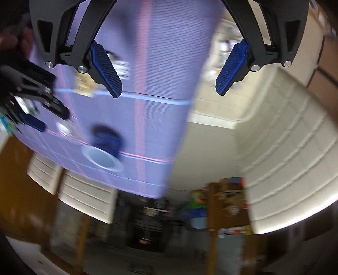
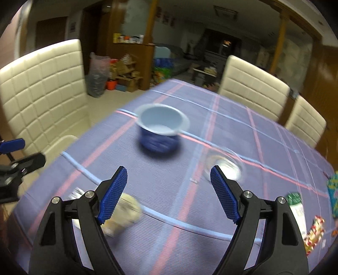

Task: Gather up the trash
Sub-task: 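Grasp the white-and-yellow snack bag with the left gripper while the right grasps the milk carton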

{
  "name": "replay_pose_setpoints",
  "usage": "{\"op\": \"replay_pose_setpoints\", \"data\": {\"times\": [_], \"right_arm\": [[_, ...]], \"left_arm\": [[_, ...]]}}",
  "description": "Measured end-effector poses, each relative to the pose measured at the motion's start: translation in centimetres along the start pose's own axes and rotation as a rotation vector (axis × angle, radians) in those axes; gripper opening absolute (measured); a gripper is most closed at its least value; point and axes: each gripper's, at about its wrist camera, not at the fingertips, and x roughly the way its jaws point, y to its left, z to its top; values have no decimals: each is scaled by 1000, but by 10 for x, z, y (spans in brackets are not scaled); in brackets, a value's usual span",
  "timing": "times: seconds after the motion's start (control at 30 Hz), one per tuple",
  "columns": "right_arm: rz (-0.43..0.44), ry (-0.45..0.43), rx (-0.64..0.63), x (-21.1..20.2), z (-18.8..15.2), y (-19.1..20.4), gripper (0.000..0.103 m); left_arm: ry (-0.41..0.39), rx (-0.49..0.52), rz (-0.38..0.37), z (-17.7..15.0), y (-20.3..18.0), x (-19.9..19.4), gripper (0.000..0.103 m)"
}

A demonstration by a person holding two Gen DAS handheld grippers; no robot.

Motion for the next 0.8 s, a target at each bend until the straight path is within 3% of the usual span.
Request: {"op": "replay_pose_setpoints", "data": {"times": [0.17,0.33,0.4,0.63,0.67,0.8], "right_arm": [[-88,33,59,-3,-22,-52,81],[-166,49,135,-11,-40,-101,82],[-199,53,161,-13,-47,-120,84],[-253,105,227,-10,-71,-168,88],[-252,122,239,-7,-74,-174,88],[-219,163,294,0,-85,-188,83]], "left_arm": [[42,138,-33,-10,-60,12,88],[65,231,57,-18,-98,31,87],[105,234,45,-17,-108,39,68],[133,223,-10,-9,-140,49,45],[131,224,-14,-8,-145,49,36],[118,231,-31,-6,-161,47,35]]}}
